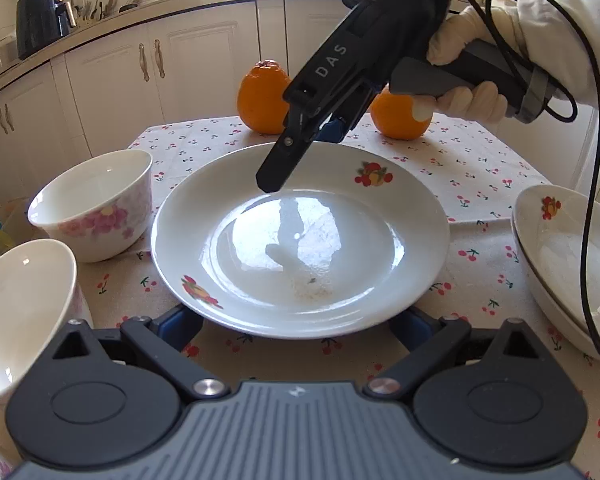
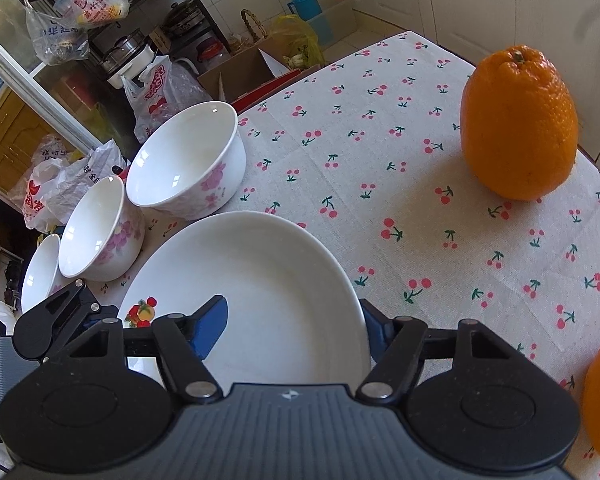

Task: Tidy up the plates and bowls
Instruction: 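Lift the stained plate with the right tool toward the flower plate stack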

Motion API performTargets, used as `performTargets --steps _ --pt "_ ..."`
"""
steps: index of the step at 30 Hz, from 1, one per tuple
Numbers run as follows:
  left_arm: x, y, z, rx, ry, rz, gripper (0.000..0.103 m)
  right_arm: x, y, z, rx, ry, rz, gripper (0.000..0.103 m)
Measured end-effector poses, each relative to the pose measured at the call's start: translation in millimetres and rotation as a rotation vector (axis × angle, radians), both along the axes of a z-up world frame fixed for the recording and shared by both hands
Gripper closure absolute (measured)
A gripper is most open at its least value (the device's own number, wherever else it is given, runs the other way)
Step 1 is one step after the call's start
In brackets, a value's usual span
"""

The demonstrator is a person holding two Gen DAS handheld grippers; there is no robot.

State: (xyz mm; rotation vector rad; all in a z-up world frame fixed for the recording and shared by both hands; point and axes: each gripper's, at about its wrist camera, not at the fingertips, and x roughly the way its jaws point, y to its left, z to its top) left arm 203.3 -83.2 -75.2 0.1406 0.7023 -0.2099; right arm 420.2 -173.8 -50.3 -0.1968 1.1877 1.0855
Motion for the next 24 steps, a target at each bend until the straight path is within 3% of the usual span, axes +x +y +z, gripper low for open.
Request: performTargets --steps 24 --pt "-56.3 -16.7 40.9 -0.015 -0.014 -0.129 0.005 -75.3 -52.2 46.7 0.041 -0.054 -0.108 0.028"
